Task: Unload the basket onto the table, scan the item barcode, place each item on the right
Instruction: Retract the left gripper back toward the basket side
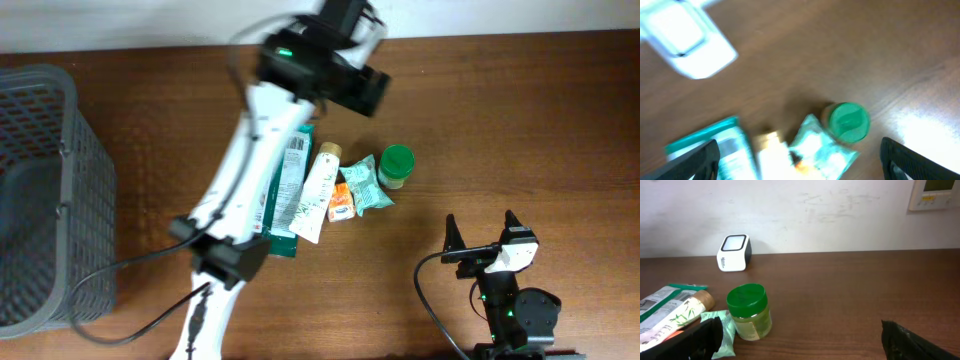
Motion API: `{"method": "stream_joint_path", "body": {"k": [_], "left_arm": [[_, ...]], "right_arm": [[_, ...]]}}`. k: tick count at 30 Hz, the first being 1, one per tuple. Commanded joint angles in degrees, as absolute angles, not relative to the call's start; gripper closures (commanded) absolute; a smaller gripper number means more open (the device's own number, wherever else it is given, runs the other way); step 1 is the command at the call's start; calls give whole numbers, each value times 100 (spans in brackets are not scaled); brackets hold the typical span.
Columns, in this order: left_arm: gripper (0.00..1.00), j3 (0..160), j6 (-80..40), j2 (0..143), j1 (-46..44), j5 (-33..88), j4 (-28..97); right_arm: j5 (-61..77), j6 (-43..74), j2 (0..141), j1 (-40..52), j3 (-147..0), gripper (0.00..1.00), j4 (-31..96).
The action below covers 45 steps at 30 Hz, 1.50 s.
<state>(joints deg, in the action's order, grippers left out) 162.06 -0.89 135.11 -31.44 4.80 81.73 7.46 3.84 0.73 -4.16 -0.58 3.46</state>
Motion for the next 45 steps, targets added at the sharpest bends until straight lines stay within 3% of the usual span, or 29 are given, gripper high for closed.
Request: {"method": "stream_joint_path", "body": {"k": [1,9,25,28,36,45], "left_arm": [[1,16291,119,13072,-2338,447,8586],[1,16280,635,13047,-1203,467,9026],[1,16280,635,13047,-1166,464,9233],[1,16293,725,13047,-1100,-54,9306],[1,16291,1109,13047,30,130,9268],[1,16291,1103,13047,226,193,9268]], "right_arm": [[799,342,38,-454,-32,2,373],[799,342,38,-454,-32,2,373],[799,342,38,-454,-32,2,373],[799,342,38,-454,-32,2,373],[799,342,38,-454,-32,2,373],[799,342,38,-454,-32,2,373]]}}
